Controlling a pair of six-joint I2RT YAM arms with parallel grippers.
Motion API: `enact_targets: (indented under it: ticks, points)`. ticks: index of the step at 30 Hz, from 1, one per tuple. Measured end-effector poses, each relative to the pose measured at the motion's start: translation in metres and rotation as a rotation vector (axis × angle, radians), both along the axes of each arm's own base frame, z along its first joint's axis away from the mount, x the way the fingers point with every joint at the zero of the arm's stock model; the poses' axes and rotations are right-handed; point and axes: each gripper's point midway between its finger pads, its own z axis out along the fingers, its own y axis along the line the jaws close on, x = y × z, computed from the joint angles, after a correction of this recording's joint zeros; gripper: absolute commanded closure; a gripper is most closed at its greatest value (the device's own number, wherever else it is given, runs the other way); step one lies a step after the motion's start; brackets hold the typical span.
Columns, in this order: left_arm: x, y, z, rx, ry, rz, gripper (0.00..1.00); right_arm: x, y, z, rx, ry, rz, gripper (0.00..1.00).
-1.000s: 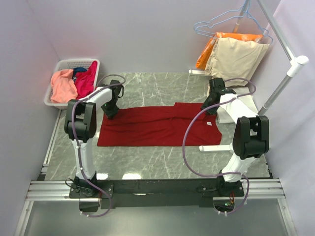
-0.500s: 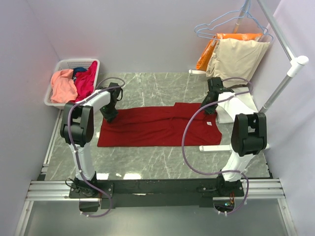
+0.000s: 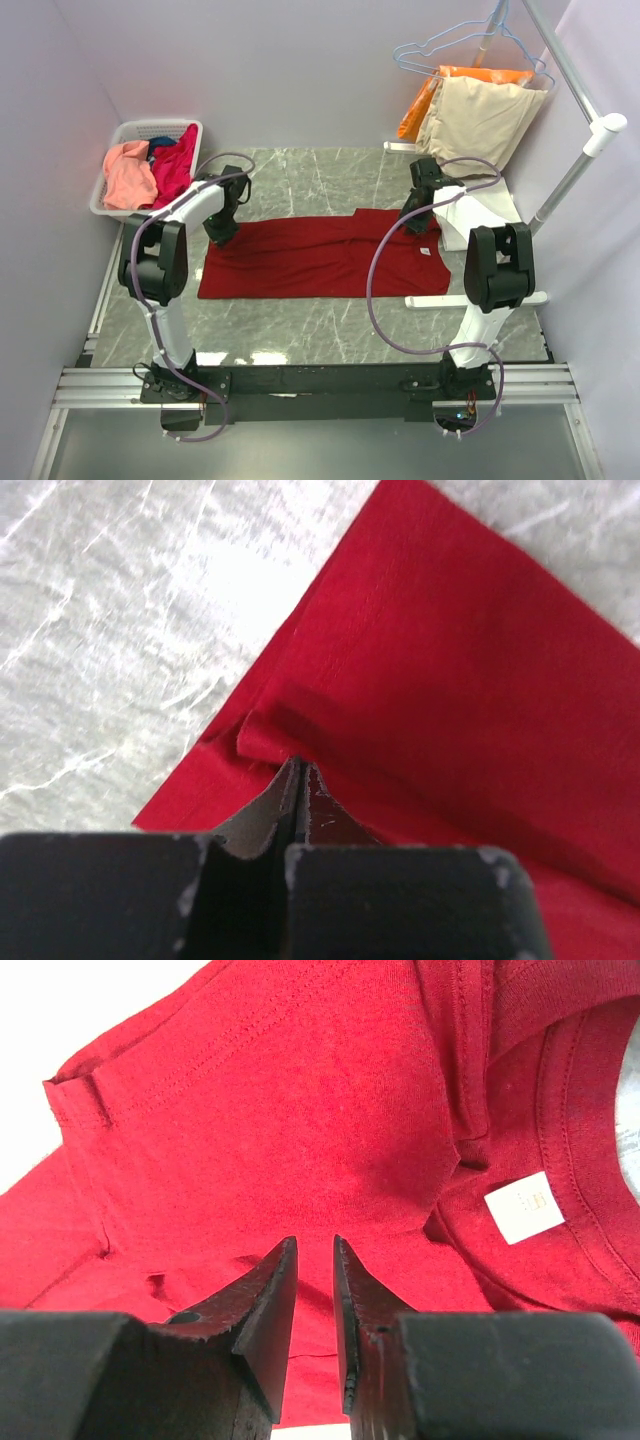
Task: Fold and stack the t-shirts
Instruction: Fold the tshirt
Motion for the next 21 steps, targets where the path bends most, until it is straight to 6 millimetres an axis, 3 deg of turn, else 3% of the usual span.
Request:
enact_targets:
  ticks: [11,16,21]
  points:
    - [-0.030,-0.008,0.043,0.014,-0.060,-0.053,0.99,-0.001,0.000,0.000,-0.003,0.002,0.003,0.74]
    - [-0.050,-0.010,0.039,0.036,-0.040,-0.065,0.99,-0.001,0.000,0.000,-0.003,0.003,0.004,0.74]
    - [-0.067,-0.007,0.025,0.049,0.009,-0.065,0.77,-0.002,0.002,-0.001,-0.002,0.004,0.012,0.74]
